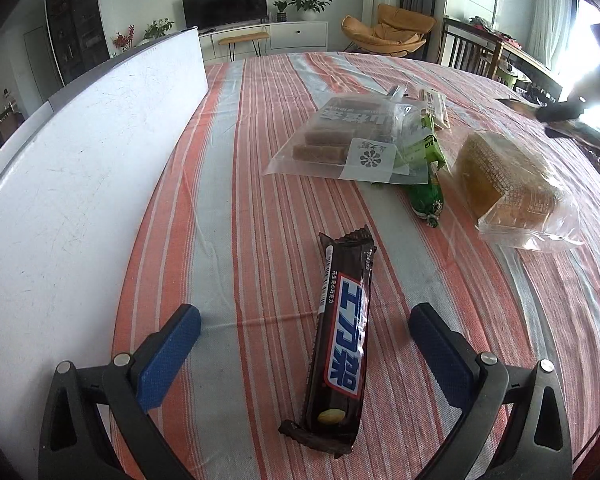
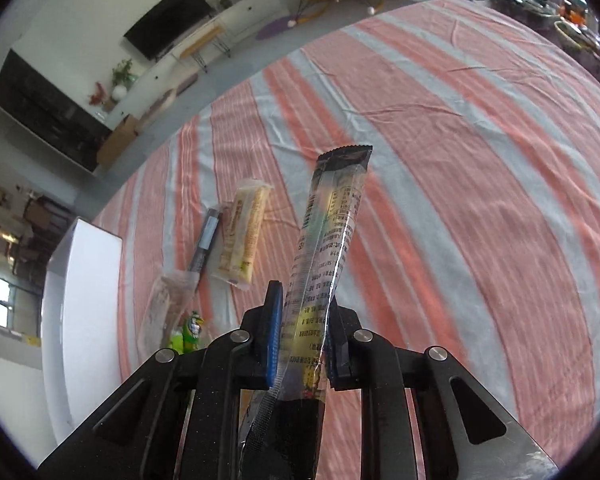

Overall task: Organize snacks
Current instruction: 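Grasp the clear stick packet with the right gripper and lift it, then grasp the chocolate bar with the left gripper while the right holds the stick packet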

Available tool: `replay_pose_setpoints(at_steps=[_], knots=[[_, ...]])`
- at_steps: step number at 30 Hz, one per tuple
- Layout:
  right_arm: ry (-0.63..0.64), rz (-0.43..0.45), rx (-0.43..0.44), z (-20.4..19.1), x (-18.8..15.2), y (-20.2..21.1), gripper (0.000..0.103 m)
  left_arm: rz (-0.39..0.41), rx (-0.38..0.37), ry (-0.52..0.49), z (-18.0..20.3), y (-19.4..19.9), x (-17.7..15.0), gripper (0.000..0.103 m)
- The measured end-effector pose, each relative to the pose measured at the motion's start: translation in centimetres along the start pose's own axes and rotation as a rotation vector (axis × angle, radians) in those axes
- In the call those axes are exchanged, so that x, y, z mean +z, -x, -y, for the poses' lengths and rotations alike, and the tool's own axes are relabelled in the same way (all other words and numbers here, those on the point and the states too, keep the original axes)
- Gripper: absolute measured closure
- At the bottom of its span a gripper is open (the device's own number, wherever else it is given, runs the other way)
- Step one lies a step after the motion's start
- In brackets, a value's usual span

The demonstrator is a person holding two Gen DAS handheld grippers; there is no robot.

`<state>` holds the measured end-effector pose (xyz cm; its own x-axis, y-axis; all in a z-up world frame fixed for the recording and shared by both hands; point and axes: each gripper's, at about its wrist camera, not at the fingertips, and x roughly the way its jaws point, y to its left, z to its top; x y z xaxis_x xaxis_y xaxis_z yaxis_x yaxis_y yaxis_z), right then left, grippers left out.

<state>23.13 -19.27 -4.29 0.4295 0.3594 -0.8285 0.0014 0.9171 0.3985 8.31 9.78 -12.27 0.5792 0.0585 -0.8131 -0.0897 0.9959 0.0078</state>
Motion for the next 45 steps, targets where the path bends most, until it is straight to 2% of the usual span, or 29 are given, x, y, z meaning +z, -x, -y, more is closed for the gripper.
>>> replay_pose_setpoints(at_steps=[3, 5, 7, 8, 9, 10, 11, 12, 16, 20, 45], knots=[[0.027, -0.024, -0.033, 2.4, -3.8, 1.1, 0.085, 0.000, 0.000, 0.000, 0.0, 0.0, 0.0, 0.000], [0.037, -0.038, -0.019, 3.4, -7.2, 1.0, 0.084, 0.000, 0.000, 0.000, 0.0, 0.0, 0.0, 0.000], [0.074, -0.021, -0.009, 3.5, -10.5, 1.1, 0.084, 0.000, 0.000, 0.000, 0.0, 0.0, 0.0, 0.000], [0.097, -0.014, -0.030, 3.2, -11.8, 0.9, 0.080, 0.000, 0.000, 0.000, 0.0, 0.0, 0.0, 0.000], [0.126, 0.044, -0.054, 2.9, -12.8, 1.3, 0.081, 0.000, -0.001, 0.000, 0.0, 0.0, 0.0, 0.000], [0.154, 0.078, -0.090, 2.4, -13.5, 1.5, 0.059, 0.001, -0.001, 0.000, 0.0, 0.0, 0.0, 0.000], [0.182, 0.105, -0.115, 1.8, -14.0, 1.5, 0.030, 0.001, -0.001, 0.000, 0.0, 0.0, 0.0, 0.000], [0.202, 0.119, -0.150, 1.5, -14.8, 1.3, 0.021, 0.001, -0.001, 0.000, 0.0, 0.0, 0.0, 0.000], [0.314, 0.139, -0.301, 0.0, -15.6, 0.4, 0.021, 0.001, -0.001, 0.000, 0.0, 0.0, 0.0, 0.000], [0.278, 0.145, -0.288, 1.0, -15.4, 0.6, 0.016, 0.001, 0.000, 0.001, 0.0, 0.1, -0.1, 0.000], [0.279, 0.155, -0.299, 0.5, -16.2, 0.5, 0.015, 0.002, -0.002, 0.001, 0.0, 0.0, -0.1, 0.000]])
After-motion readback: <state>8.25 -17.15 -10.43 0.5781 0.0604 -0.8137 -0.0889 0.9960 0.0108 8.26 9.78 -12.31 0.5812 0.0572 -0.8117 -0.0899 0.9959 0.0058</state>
